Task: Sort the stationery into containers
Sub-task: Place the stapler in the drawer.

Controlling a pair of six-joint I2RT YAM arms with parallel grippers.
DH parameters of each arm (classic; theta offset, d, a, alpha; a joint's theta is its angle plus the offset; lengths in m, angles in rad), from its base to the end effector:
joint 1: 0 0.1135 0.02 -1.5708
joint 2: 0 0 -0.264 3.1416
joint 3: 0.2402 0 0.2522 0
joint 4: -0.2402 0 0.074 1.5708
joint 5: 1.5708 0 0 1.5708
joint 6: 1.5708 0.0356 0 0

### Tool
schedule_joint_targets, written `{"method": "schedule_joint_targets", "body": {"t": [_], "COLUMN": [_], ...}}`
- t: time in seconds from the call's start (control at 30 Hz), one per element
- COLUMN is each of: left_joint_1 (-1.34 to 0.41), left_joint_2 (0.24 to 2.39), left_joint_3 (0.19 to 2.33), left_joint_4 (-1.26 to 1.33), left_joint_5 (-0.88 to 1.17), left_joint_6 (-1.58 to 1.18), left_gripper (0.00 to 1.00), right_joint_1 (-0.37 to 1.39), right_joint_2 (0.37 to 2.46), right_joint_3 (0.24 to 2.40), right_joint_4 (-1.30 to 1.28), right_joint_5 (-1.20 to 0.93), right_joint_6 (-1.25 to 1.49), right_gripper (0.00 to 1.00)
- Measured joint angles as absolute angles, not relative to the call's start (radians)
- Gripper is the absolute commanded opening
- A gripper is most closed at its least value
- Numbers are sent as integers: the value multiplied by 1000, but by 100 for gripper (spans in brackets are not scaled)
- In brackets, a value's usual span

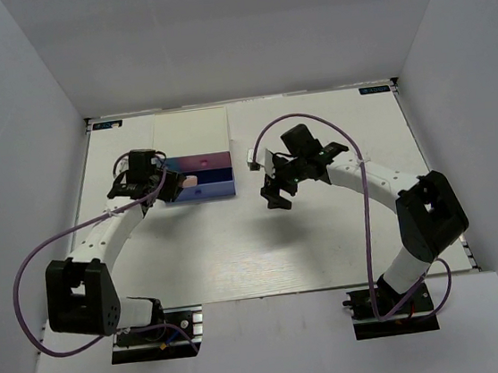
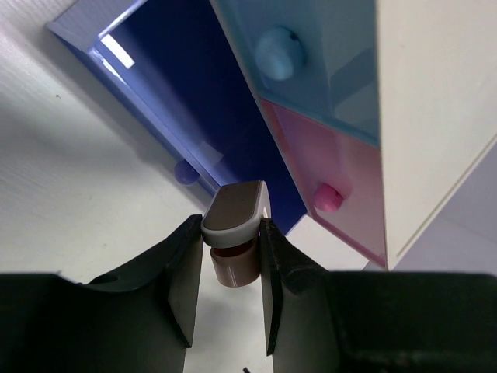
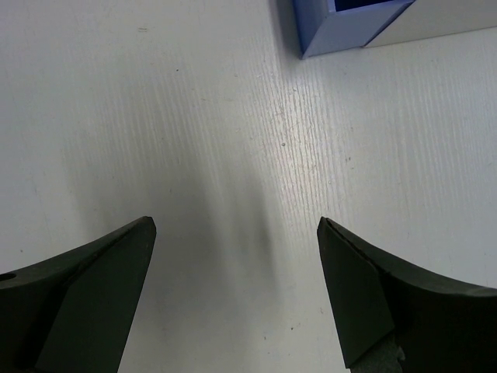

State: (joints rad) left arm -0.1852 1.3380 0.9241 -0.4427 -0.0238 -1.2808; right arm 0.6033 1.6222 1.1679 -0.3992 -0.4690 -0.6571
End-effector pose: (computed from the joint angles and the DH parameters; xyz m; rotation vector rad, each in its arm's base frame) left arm 0.2747 -0.0506 0.2440 -1.3263 2.1525 -0.6088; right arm 0.2787 0.2116 0.2439 -1.5630 1.7839 0.5403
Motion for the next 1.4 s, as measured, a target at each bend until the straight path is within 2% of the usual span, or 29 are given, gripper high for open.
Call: {"method": "schedule_joint_targets", "body": {"t": [0.5,0.6,0.63,0.73,0.8,0.83,0.93,1.1,1.17,1.27,1.3,1.4], "left_joint_1": [-194,-194,-194,-194,-194,-194,-194,-194,-194,-194,-194,-194], "left_joint_2": [1394,1411,1415,1418,1418,1418,1417,1415,1409,1392,1383,1342], "left_joint_3": [905,904,904,904,904,904,904,904,900,891,891,874], "left_joint_4": [-381,-374,-371,-366,-366,-366,-363,-362,-357,-357,-356,-318], "left_joint_5": [-63,-64,-64,-64,-64,-64,-63,-63,-63,-54,-42,9], "left_joint_6": [-1365,-1372,-1372,-1374,-1374,-1374,-1376,-1377,-1378,-1373,-1361,-1273], "left_gripper": [0,23,35,48,52,59,65,65,59,40,28,13], "right_joint_1": [596,596,596,596,596,596,596,596,596,596,596,596], "right_joint_2": [1622,1622,1622,1622,1622,1622,1622,1622,1622,1622,1622,1616], "right_joint_3": [1167,1167,1167,1167,1167,1167,1167,1167,1167,1167,1166,1145], "right_joint_4": [-399,-399,-399,-399,-399,-400,-399,-400,-400,-399,-394,-362], "right_joint_5": [-475,-476,-477,-478,-479,-480,-481,-482,-482,-482,-483,-490], "right_joint_6": [-658,-659,-659,-660,-661,-661,-661,-661,-661,-665,-667,-683], "right_gripper": [90,90,90,90,90,90,90,90,90,90,90,90]}}
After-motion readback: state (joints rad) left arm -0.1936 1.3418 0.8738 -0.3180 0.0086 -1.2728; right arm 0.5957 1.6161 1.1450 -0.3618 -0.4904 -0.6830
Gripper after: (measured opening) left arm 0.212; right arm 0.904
